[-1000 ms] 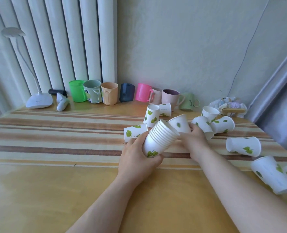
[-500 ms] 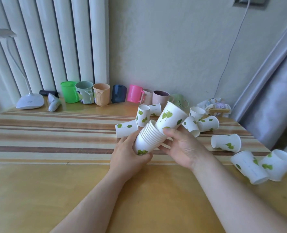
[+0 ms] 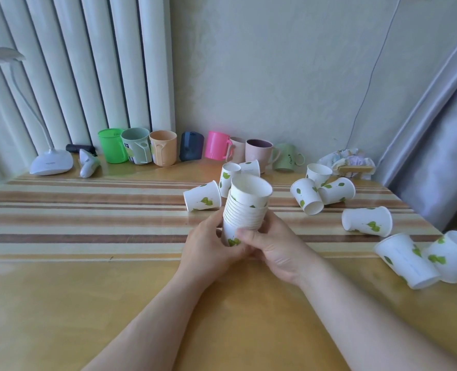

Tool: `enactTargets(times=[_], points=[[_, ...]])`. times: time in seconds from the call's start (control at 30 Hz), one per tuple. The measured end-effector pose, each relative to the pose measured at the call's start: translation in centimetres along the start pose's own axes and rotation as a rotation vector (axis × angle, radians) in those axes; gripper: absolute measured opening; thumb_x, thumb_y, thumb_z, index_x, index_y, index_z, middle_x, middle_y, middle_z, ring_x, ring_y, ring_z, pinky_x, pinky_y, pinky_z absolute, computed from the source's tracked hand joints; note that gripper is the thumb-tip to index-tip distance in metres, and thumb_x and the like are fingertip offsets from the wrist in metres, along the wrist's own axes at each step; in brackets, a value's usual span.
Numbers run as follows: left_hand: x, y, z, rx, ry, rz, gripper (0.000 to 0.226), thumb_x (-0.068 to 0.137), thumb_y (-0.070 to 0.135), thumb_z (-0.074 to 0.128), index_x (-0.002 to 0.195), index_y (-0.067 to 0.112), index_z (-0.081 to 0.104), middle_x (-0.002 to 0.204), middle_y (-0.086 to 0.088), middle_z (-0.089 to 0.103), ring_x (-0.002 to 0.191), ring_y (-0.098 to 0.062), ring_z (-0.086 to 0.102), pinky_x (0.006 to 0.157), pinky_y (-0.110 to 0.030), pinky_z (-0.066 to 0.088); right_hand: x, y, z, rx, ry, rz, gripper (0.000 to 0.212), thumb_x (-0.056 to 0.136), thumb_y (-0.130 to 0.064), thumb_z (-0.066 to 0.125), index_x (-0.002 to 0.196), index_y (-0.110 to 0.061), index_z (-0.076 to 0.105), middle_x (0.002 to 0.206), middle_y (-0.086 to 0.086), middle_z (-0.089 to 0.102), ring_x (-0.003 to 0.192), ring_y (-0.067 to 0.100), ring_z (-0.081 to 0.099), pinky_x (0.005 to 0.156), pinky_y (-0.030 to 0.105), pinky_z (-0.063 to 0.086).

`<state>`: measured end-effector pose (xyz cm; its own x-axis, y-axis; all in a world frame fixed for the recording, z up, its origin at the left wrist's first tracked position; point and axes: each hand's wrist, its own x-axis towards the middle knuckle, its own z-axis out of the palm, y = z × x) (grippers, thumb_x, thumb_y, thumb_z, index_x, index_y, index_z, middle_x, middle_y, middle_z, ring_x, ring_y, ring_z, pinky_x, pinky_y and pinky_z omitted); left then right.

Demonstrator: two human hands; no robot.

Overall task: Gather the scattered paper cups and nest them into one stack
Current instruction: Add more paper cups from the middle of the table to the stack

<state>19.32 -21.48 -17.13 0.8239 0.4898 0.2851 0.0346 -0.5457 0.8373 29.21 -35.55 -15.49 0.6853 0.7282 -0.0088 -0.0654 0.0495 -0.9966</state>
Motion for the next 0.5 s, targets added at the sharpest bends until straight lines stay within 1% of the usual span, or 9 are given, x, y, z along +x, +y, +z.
enactTargets(times=[0.07,0.17,0.2,0.23,0.27,0.3,0.37,0.43,0.5], points=[[-0.1,-0.2,0.1,0.038,-0.026,0.017,0.052,0.068,0.048,0.092,0.114,0.051,0.068,0.098,0.027,0.077,0.094,0.001,0.070,0.087,-0.037,0.062,-0.4,0.4,0.1,-0.146,0.054,-0.027,0.066,0.075,-0.015,0.090,0.136,-0.015,0.067,0.126,0.007,0.080,0.117,0.026,0.076,0.096,0.047,0.063],[-0.3,-0.4,-0.2,0.144,-0.153,0.063,0.089,0.060,0.071,0.092,0.141,0.052,0.058,0.122,0.026,0.070,0.118,-0.003,0.061,0.102,-0.034,0.053,-1.1,0.4,-1.1,-0.266,0.164,-0.083,0.054,0.076,-0.014,0.092,0.125,-0.021,0.071,0.113,-0.003,0.084,0.109,0.016,0.079,0.089,0.039,0.064],[-0.4,-0.7,-0.3,0.184,-0.168,0.079,0.101,0.060,0.075,0.090,0.149,0.053,0.050,0.129,0.026,0.064,0.121,-0.005,0.056,0.105,-0.031,0.048,-1.4,0.4,-1.8,-0.299,0.199,-0.102,0.051,0.078,-0.014,0.093,0.122,-0.025,0.071,0.111,-0.008,0.084,0.107,0.014,0.079,0.089,0.038,0.064],[-0.6,-0.7,-0.5,0.184,-0.160,0.070,0.103,0.062,0.075,0.088,0.153,0.052,0.046,0.129,0.024,0.062,0.119,-0.006,0.055,0.104,-0.028,0.046,-1.6,0.5,-2.5,-0.349,0.253,-0.120,0.049,0.078,-0.017,0.094,0.119,-0.029,0.069,0.108,-0.013,0.083,0.104,0.010,0.078,0.088,0.035,0.064],[-0.8,-0.9,-0.6,0.148,-0.115,0.042,0.093,0.068,0.070,0.088,0.150,0.052,0.049,0.123,0.022,0.062,0.113,-0.006,0.057,0.100,-0.025,0.047,-1.8,0.7,-3.3,-0.411,0.316,-0.133,0.048,0.076,-0.023,0.094,0.115,-0.034,0.068,0.107,-0.017,0.081,0.101,0.006,0.077,0.087,0.033,0.064],[-0.9,-0.8,-0.6,0.079,-0.043,-0.013,0.072,0.075,0.061,0.089,0.140,0.053,0.057,0.112,0.019,0.064,0.104,-0.006,0.061,0.093,-0.024,0.048,-1.9,0.9,-4.1,-0.457,0.369,-0.138,0.050,0.073,-0.030,0.095,0.113,-0.038,0.066,0.105,-0.020,0.080,0.098,0.003,0.076,0.085,0.033,0.064],[-0.9,-0.3,-0.7,-0.045,0.082,-0.171,0.036,0.087,0.039,0.084,0.119,0.045,0.069,0.091,0.014,0.063,0.084,-0.011,0.062,0.078,-0.025,0.049,-1.9,1.4,-5.3,-0.451,0.418,-0.124,0.052,0.068,-0.041,0.092,0.113,-0.041,0.065,0.104,-0.018,0.079,0.096,0.003,0.075,0.086,0.039,0.065],[0.2,-0.2,-1.2,-0.182,0.123,-0.377,0.029,0.091,0.023,0.078,0.117,0.036,0.071,0.079,0.010,0.057,0.071,-0.015,0.055,0.069,-0.027,0.046,-1.8,1.6,-5.7,-0.430,0.406,-0.110,0.052,0.066,-0.045,0.090,0.112,-0.040,0.065,0.102,-0.015,0.079,0.095,0.006,0.075,0.086,0.043,0.065],[2.1,0.7,-2.8,-0.423,0.187,-0.645,0.025,0.092,0.018,0.078,0.114,0.025,0.067,0.084,0.003,0.056,0.068,-0.017,0.048,0.066,-0.030,0.045,-1.9,1.8,-5.7,-0.443,0.359,-0.117,0.051,0.068,-0.044,0.090,0.112,-0.042,0.064,0.101,-0.013,0.078,0.091,0.009,0.073,0.082,0.039,0.064]])
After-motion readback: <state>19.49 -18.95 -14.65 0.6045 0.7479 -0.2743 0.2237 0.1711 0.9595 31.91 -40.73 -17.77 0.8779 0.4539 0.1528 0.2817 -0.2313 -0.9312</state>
